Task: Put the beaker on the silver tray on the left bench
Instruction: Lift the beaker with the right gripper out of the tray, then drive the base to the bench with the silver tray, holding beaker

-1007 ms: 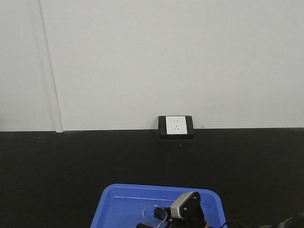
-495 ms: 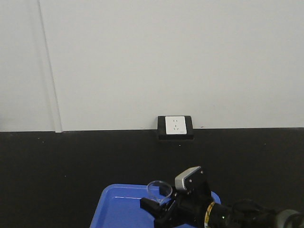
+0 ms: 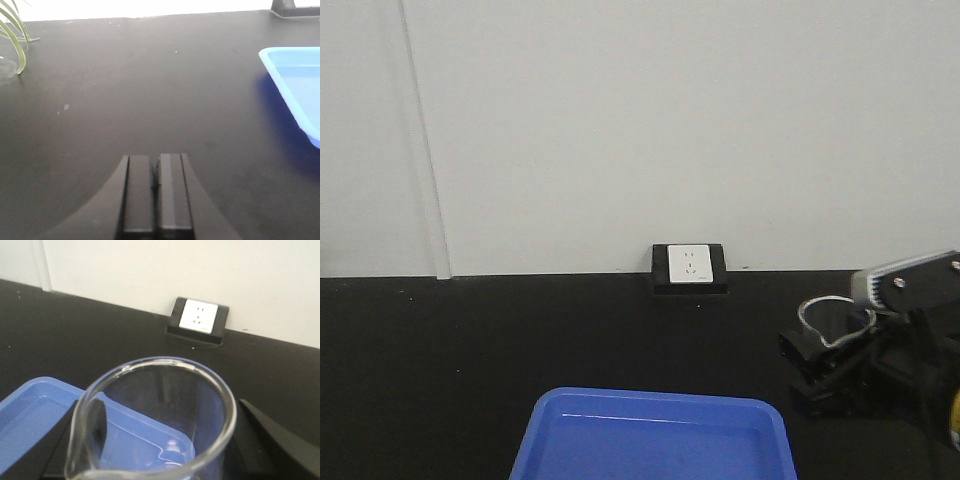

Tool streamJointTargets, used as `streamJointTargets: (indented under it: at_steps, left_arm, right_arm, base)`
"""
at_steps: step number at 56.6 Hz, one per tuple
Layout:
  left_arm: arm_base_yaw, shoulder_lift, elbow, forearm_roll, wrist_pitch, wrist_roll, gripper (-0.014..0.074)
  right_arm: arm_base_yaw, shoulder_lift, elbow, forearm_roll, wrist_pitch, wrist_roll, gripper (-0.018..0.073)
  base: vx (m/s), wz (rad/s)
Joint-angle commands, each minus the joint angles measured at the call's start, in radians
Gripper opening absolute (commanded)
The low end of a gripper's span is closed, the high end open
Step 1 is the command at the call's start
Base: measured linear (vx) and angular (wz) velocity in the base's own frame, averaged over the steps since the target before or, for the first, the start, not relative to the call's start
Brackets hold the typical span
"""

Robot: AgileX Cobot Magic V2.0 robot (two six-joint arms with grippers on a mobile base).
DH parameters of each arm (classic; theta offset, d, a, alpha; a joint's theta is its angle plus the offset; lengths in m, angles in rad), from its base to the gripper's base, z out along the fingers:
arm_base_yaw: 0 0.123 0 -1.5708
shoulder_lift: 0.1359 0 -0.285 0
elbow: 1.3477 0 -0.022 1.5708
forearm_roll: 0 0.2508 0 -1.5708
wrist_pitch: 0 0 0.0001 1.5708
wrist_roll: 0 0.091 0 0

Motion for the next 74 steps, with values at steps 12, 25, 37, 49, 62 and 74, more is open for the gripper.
streamJointTargets:
  at_steps: [12,25,37,49,62,74]
  left_arm:
    - [-0.006,-0.016,0.028,0.0,-0.079,-0.001,0.0001]
    - [-0.006,-0.016,0.028,0.0,-0.079,-0.001,0.0001]
    - [-0.006,-0.016,0.028,0.0,-0.079,-0.001,0.0001]
    - [-0.006,-0.016,0.028,0.0,-0.079,-0.001,0.0001]
    - [-0.006,-0.016,0.028,0.0,-0.079,-0.001,0.0001]
    - [-0.006,-0.016,0.028,0.0,-0.079,-0.001,0.0001]
  right_arm:
    - [-0.001,-0.291,0.138,-0.019,0.007,-0.008,-0.0004]
    - [-0.001,-0.389,0.172,-0.023,0.026,-0.008,-0.0004]
    - [-0.001,-0.405,0.172,-0.023,0.027,-0.008,-0.0004]
    - [-0.001,-0.404,0.172,-0.023,0.027,-0.008,-0.0004]
    - [-0.001,-0.404,0.172,-0.023,0.027,-0.008,-0.0004]
    - [-0.001,-0.404,0.172,-0.023,0.027,-0.008,-0.0004]
  base:
    - [0.0,0.0]
    - [0.0,0.0]
    - [0.0,0.0]
    - [0.0,0.0]
    - [-0.01,0.04]
    - [-0.04,0.16]
